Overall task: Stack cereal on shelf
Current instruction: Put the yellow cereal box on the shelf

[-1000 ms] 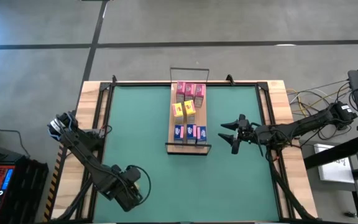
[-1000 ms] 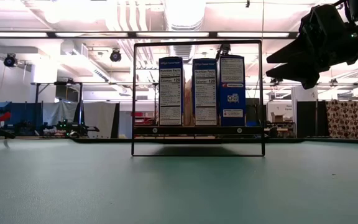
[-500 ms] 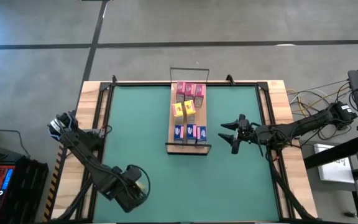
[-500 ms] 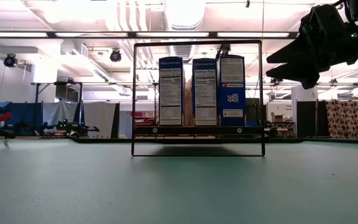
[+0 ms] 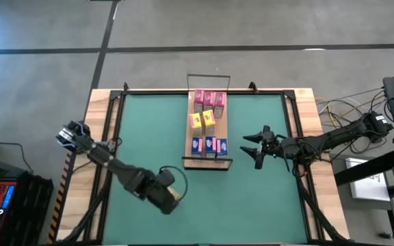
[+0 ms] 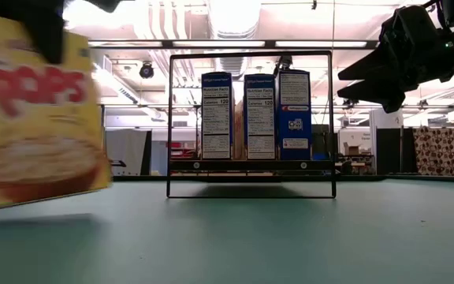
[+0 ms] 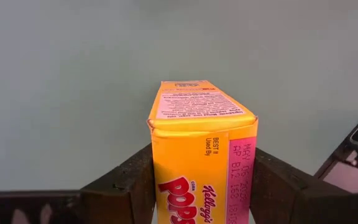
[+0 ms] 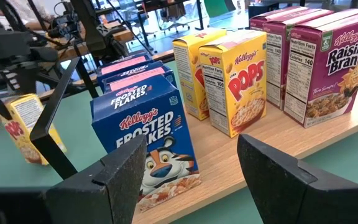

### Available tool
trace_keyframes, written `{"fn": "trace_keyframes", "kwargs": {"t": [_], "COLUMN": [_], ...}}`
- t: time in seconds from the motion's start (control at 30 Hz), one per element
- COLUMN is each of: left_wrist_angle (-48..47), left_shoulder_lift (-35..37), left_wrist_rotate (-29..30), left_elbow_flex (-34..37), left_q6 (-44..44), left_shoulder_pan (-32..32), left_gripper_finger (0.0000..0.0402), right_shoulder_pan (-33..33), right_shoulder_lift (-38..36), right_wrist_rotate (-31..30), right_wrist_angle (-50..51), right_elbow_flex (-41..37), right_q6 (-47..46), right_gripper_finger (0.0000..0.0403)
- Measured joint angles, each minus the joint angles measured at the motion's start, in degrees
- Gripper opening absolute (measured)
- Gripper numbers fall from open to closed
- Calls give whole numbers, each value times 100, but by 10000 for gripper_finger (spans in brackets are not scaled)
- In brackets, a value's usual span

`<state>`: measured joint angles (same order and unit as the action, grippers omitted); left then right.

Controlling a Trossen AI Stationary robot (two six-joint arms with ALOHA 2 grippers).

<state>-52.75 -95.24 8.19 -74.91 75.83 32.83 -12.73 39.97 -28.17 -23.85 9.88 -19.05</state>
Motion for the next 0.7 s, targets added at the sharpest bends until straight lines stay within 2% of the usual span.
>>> {"fn": "trace_keyframes", "kwargs": {"t": [0.27,0.7], "left_wrist_angle": [521,1221], "left_shoulder_lift": [-86,-284], "left_wrist_rotate": [11,35], "left_elbow_flex": [0,4], "left_q6": [-1044,-2094], "left_shoulder_pan": [-452,-869], "left_gripper_finger": [182,182], "right_shoulder_pan": [-2,0], "right_shoulder_lift": [0,0], "right_wrist_rotate": [-1,1], "right_wrist_angle": [-1,0], "right_elbow_flex": [-2,1], "right_q6": [0,0], "right_gripper_finger": [240,240]}}
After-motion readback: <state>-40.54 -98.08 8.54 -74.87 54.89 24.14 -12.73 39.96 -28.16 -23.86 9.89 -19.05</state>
